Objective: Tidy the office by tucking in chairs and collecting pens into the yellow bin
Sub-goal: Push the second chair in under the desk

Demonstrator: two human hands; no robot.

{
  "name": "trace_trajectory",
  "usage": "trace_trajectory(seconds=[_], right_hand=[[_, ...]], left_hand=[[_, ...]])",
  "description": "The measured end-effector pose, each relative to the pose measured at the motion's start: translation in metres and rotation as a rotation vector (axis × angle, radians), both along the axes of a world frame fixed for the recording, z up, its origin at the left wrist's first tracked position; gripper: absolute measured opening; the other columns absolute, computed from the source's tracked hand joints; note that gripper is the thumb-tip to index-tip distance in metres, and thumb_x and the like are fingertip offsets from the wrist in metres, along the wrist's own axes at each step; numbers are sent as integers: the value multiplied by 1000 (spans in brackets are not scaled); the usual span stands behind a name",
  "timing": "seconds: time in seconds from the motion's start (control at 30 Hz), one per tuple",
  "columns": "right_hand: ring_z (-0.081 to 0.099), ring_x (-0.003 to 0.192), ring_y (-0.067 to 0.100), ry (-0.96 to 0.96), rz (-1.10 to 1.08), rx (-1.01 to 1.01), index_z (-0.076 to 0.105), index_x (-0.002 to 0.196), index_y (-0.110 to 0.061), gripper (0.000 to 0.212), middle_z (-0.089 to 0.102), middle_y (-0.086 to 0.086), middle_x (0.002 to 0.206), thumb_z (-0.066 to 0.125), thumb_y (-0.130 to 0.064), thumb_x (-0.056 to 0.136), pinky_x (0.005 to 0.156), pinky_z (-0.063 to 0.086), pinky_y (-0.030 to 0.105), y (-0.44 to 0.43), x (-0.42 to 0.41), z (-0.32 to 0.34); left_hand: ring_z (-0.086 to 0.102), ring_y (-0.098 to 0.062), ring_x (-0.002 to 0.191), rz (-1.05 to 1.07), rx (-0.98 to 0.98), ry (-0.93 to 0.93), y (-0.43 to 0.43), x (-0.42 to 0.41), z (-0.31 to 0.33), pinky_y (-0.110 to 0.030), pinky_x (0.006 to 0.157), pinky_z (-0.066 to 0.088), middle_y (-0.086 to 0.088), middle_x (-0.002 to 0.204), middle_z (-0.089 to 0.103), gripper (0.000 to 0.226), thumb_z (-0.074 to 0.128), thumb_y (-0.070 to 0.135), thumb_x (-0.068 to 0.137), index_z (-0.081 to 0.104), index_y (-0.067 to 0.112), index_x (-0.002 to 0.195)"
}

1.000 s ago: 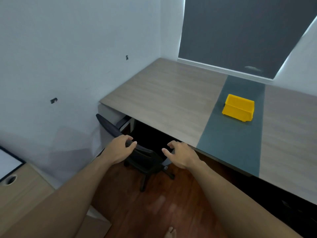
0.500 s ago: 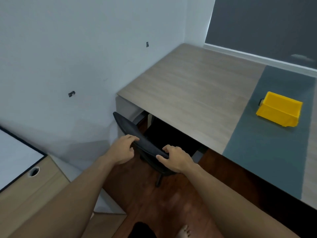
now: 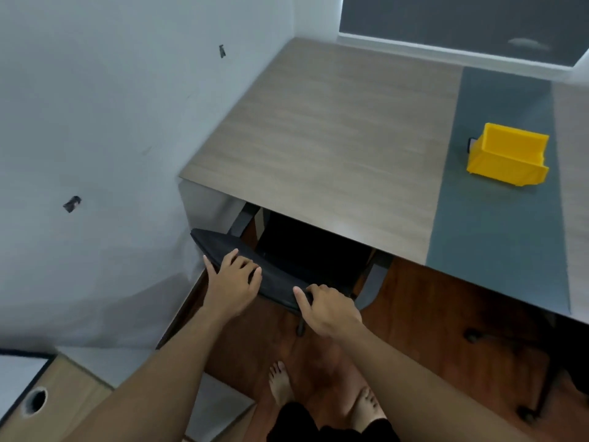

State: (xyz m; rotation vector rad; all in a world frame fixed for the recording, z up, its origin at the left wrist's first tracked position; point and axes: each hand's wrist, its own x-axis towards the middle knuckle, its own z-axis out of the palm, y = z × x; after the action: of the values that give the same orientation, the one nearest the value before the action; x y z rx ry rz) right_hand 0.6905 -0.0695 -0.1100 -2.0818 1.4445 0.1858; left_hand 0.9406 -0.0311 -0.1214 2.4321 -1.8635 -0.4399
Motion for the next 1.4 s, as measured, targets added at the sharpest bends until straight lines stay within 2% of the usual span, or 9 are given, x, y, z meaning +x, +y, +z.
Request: trace_trajectory(seconds=[0.07, 0.1, 0.3, 0.47, 0.63, 0.9, 1.07, 1.2, 1.4], right_hand=[[66, 113, 28, 31, -31, -29, 60, 141, -26, 89, 68, 2, 128, 7, -81, 97, 89, 54, 49, -2, 8, -2], [67, 112, 28, 37, -44, -41, 60, 141, -27, 88, 68, 2, 128, 7, -81, 97, 89, 55, 49, -5, 13, -2], [68, 110, 28, 73, -94, -72, 62, 139, -32, 78, 71, 0, 123, 14, -79, 98, 86, 55, 46, -44, 37, 3], [68, 108, 30, 128, -131, -61, 64, 133, -33, 75, 73, 2, 117, 17, -78, 96, 82, 51, 45, -81, 44, 7], [69, 101, 28, 143, -131, -98, 68, 124, -31, 73, 74, 1, 108, 19, -76, 96, 84, 55, 45, -107, 50, 9], [68, 98, 29, 143, -122, -99, 71, 114, -33, 66, 73, 2, 102, 23, -75, 96, 79, 51, 43, -139, 55, 8], [67, 91, 28, 148, -126, -104, 72, 110, -33, 66, 73, 2, 96, 24, -75, 93, 76, 54, 41, -156, 49, 5], [62, 88, 27, 161, -97, -104, 73, 111, -33, 62, 72, 2, 100, 27, -72, 94, 73, 48, 40, -173, 42, 4], [62, 86, 26, 174, -71, -102, 73, 107, -31, 60, 71, 1, 96, 28, -70, 94, 71, 49, 40, -182, 41, 1]], left_hand=[[42, -17, 149, 5, -63, -18, -7, 6, -8, -79, 122, 21, 17, 132, 72, 49, 36, 48, 105, 80, 33, 120], [45, -17, 146, 7, -89, -23, -13, 10, -10, -79, 120, 23, 17, 127, 73, 44, 41, 45, 102, 81, 33, 116], [50, -20, 131, -15, -168, 47, -59, 30, -11, -81, 122, 17, 16, 114, 72, 39, 46, 39, 99, 83, 30, 108], [45, -20, 130, -57, -117, 118, -95, 40, -10, -76, 113, 34, 15, 119, 67, 42, 43, 44, 102, 81, 30, 112], [37, -20, 134, -127, -17, 143, -123, 55, -8, -62, 106, 49, 14, 129, 62, 55, 32, 59, 101, 76, 33, 124], [29, -23, 141, -187, 116, 190, -156, 67, -2, -57, 111, 45, 10, 143, 55, 64, 26, 67, 100, 68, 34, 136], [28, -25, 140, -179, 103, 220, -162, 62, -1, -58, 111, 45, 8, 143, 54, 64, 26, 67, 101, 68, 33, 136], [25, -25, 140, -164, 105, 256, -168, 55, 1, -59, 114, 41, 10, 145, 52, 74, 18, 72, 95, 68, 34, 134], [18, -24, 149, -140, 76, 239, -169, 53, 0, -62, 113, 42, 11, 152, 48, 56, 29, 64, 102, 67, 37, 132]])
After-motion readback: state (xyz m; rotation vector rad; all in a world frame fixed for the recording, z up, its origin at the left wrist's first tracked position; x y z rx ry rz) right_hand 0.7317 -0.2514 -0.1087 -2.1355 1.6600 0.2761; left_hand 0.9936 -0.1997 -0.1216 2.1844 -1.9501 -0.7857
